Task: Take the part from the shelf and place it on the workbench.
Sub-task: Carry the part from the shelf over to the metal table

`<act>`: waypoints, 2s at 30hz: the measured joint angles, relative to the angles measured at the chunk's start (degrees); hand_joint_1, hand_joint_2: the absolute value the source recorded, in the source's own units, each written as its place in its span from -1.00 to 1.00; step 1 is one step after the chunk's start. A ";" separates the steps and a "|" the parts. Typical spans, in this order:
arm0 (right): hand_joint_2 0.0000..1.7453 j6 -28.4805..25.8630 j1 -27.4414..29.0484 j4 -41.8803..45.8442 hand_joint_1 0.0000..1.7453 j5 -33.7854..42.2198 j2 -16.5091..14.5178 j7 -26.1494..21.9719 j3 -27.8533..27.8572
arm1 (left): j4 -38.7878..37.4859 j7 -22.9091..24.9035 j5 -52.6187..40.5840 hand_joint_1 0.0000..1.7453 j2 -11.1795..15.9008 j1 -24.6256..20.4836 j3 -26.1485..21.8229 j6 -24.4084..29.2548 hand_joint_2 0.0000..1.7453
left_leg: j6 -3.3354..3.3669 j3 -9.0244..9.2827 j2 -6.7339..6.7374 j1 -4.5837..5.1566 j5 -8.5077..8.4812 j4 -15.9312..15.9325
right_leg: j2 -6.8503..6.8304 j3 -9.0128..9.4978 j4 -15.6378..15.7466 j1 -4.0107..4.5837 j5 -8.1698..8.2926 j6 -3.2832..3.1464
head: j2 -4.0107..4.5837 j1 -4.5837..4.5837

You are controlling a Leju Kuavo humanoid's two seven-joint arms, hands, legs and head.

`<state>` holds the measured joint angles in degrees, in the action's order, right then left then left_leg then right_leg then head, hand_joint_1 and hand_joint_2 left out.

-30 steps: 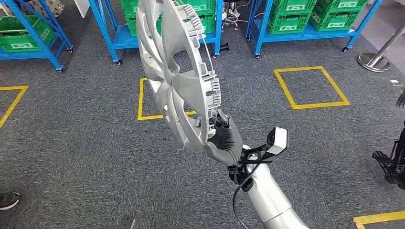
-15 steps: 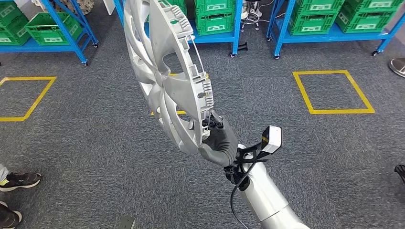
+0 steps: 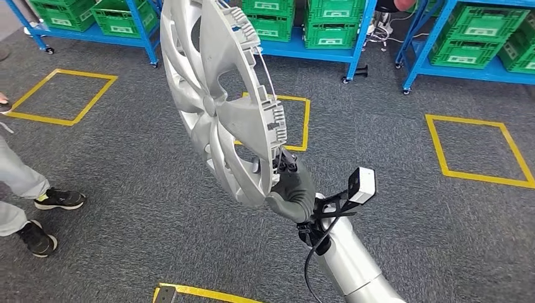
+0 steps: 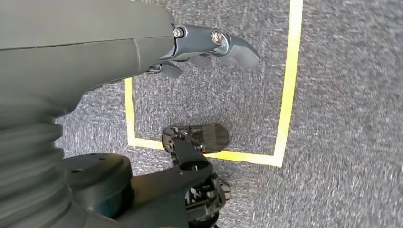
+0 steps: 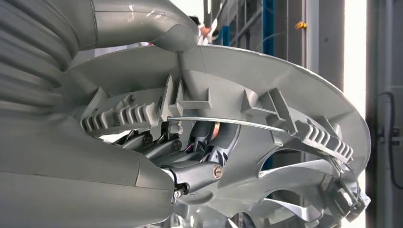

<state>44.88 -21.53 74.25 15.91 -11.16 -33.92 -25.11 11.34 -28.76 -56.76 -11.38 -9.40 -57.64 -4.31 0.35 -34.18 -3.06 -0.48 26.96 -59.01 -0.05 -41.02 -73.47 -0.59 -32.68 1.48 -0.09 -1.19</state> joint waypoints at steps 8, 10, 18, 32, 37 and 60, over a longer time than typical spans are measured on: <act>1.00 0.44 -0.51 -0.18 1.00 0.72 -0.74 0.34 -0.73 | 0.00 0.11 0.00 -1.00 0.03 0.15 0.00 0.00 1.00 | -2.64 -1.60 -2.68 -0.33 -0.06 -0.88 | 2.14 6.56 13.74 -0.31 5.01 -1.83 | 0.00 0.05; 1.00 0.51 -0.53 -0.21 1.00 0.92 -1.03 0.27 -0.82 | 0.00 0.11 0.00 -1.00 0.05 0.16 0.00 0.00 1.00 | -3.13 -3.63 0.50 -0.24 2.31 -4.95 | 0.85 6.71 14.09 -0.40 5.19 -2.41 | 0.00 0.43; 1.00 0.66 -0.55 -1.01 1.00 1.48 -1.17 0.30 -1.65 | 0.01 0.09 0.01 -1.00 0.20 0.23 0.00 0.01 1.00 | -3.11 -1.99 5.54 0.01 0.59 -3.31 | -4.34 6.89 13.98 -0.03 4.76 -2.10 | 0.00 0.81; 1.00 0.89 -0.27 -2.35 1.00 1.62 -1.67 0.57 -2.44 | 0.00 -0.03 0.17 -1.00 0.14 0.50 0.00 0.01 1.00 | 0.23 -1.11 -1.51 0.15 -1.13 -0.25 | 1.18 3.58 6.00 -0.03 2.28 -0.60 | 0.00 -0.05; 1.00 0.92 -0.18 -2.46 1.00 1.44 -1.68 0.50 -2.72 | -0.01 0.10 -0.19 -1.00 -0.01 0.24 0.00 0.01 1.00 | -1.46 -1.95 -4.00 -0.07 -1.67 -0.15 | 2.69 7.00 13.80 0.20 4.56 -1.52 | 0.00 -0.07; 1.00 1.39 -0.52 -5.39 1.00 1.52 -1.80 -0.09 -3.44 | -0.07 1.03 -0.08 -1.00 -0.20 -0.54 0.28 -0.02 1.00 | 0.22 -1.40 0.46 -0.15 -1.49 0.01 | -0.11 0.24 -2.09 0.00 -3.11 0.02 | 0.00 -0.08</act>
<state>46.28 -22.04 68.85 17.44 -12.96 -34.00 -28.55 11.28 -27.73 -56.84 -11.57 -9.94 -57.35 -4.33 0.58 -35.59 -2.60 -0.63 25.46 -59.00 -0.16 -40.78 -75.56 -0.59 -35.79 1.50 -0.09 -1.27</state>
